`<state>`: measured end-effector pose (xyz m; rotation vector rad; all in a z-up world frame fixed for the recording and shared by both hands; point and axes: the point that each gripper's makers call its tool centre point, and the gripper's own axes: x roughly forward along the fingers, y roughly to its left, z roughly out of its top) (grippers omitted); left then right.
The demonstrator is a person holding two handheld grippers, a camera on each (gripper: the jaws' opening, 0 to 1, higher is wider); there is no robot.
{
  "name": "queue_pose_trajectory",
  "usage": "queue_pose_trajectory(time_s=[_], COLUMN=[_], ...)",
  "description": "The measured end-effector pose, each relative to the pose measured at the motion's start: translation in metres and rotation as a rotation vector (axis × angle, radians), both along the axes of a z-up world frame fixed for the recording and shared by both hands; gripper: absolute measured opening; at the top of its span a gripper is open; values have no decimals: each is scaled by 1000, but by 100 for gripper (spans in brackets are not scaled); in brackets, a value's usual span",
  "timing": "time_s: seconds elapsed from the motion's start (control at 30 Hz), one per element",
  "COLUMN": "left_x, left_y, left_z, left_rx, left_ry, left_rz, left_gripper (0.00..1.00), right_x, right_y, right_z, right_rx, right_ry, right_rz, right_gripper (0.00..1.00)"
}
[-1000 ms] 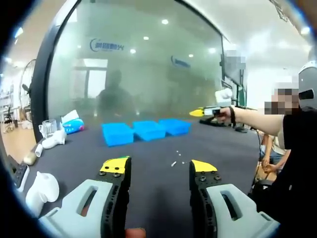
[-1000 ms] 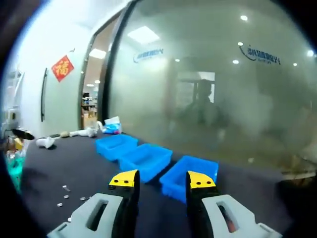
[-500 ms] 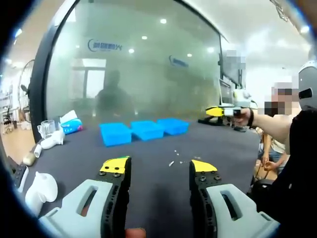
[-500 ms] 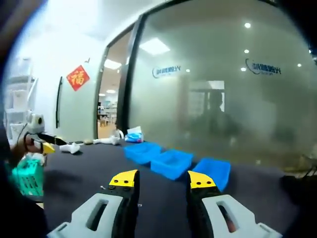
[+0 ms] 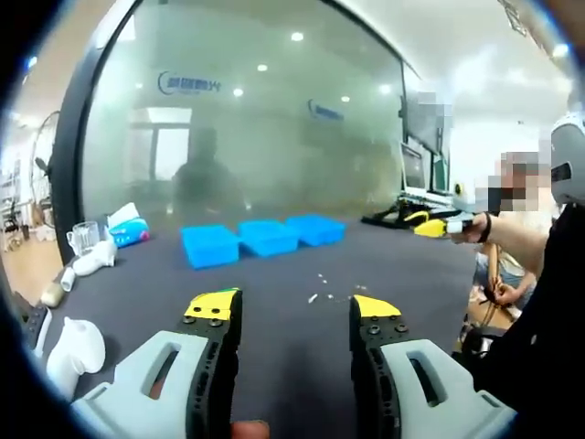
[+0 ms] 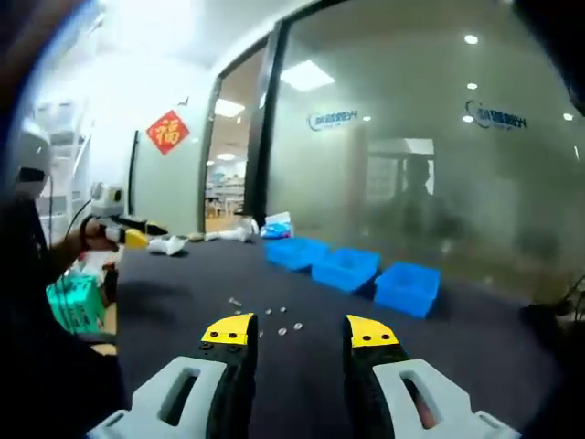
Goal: Sort the screws, nuts, and washers into the corresponding bins
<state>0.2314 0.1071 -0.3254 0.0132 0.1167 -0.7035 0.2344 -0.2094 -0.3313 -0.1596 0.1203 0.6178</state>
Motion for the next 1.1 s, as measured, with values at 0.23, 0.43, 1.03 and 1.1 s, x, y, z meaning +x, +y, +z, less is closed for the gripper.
queue_pose_trajectory(time_s=[0.23, 0.43, 1.03, 1.1], left_x=[-5, -11, -14, -13], left_y=[-8, -11, -5, -5], left_z=[1, -5, -16, -16], left_rx=[21, 45, 63, 61], left_ry=[-3, 11, 33, 34], left_rz=[-27, -53, -70, -70], left_gripper=[46, 46, 46, 46], right_x=[-23, -28, 17, 26], right_y=[6, 9, 71, 83], right_z=[-6, -5, -3, -4], right_rx=[-25, -53, -304, -345], right_ry=[22, 33, 109, 111], right_rz=[78, 131, 416, 448], right_gripper=[35, 35, 35, 35])
